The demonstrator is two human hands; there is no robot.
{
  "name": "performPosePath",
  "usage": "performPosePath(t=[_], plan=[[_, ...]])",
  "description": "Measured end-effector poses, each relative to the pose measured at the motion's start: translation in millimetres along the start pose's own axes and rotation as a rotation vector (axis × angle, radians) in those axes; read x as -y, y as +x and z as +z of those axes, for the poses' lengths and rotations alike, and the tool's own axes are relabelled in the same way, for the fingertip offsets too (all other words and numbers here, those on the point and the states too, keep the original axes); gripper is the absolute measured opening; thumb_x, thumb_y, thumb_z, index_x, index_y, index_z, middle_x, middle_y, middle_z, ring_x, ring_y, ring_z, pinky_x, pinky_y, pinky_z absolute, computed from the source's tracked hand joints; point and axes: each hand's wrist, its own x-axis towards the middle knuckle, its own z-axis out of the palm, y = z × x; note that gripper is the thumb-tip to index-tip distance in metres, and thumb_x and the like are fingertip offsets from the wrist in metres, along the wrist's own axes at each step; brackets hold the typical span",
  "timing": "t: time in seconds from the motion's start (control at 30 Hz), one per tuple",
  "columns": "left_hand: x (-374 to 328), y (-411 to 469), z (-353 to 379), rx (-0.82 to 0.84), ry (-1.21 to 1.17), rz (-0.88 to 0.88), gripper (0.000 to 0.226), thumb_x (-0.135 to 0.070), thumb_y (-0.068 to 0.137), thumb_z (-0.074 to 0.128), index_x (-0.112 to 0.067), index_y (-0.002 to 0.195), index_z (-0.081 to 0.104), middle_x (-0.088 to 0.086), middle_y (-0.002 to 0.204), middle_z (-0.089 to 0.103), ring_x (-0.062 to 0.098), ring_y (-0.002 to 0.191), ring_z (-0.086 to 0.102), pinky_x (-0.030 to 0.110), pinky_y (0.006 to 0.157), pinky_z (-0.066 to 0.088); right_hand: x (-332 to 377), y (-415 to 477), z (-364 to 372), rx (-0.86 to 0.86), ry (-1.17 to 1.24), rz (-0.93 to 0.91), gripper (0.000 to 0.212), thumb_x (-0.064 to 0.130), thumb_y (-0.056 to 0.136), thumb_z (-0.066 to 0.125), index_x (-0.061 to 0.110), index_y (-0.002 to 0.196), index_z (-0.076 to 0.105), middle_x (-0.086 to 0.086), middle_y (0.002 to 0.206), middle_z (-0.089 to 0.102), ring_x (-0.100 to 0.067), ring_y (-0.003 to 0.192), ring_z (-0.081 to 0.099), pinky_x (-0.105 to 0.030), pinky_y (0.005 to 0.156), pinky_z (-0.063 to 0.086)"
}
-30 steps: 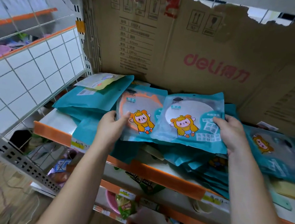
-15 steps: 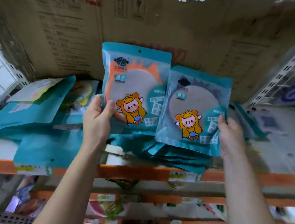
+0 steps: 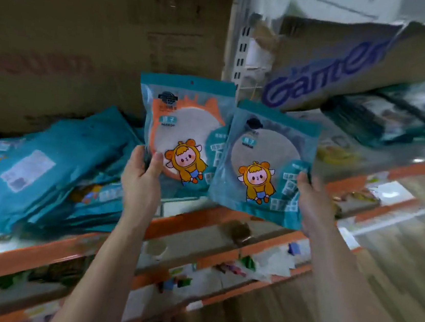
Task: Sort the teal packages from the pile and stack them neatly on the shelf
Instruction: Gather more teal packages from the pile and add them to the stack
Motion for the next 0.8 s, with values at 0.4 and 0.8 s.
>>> performPosePath(t=[0.4, 0.8], plan=[[-2.7, -29.9, 209.1, 0.130, -0.055, -0.120, 0.011, -0.022, 0.098, 0.052, -0.014, 0.092, 0.057, 0.016, 0.097, 0.066, 0.035, 0.093, 0.063, 0.049, 0.082, 0.052, -17.8, 75.4, -191.4, -0.214, 0.119, 0.054, 0.022, 0.032, 0.103, 0.043, 0.020, 0.110, 0.060, 0.008, 0.096, 0.067, -0.010, 0.086, 0.065, -0.026, 0.061, 0.048], [-1.3, 17.7, 406.8, 0.195, -0.244, -0.201, 0.010, -0.014, 0.100, 0.050, -0.009, 0.094, 0.055, 0.004, 0.083, 0.055, 0.010, 0.072, 0.053, 0.020, 0.067, 0.044, -17.0, 208.9, -280.9, -0.304, 0.074, 0.045, 0.025, 0.039, 0.101, 0.045, 0.022, 0.092, 0.062, 0.008, 0.077, 0.072, -0.009, 0.067, 0.070, -0.027, 0.056, 0.054]])
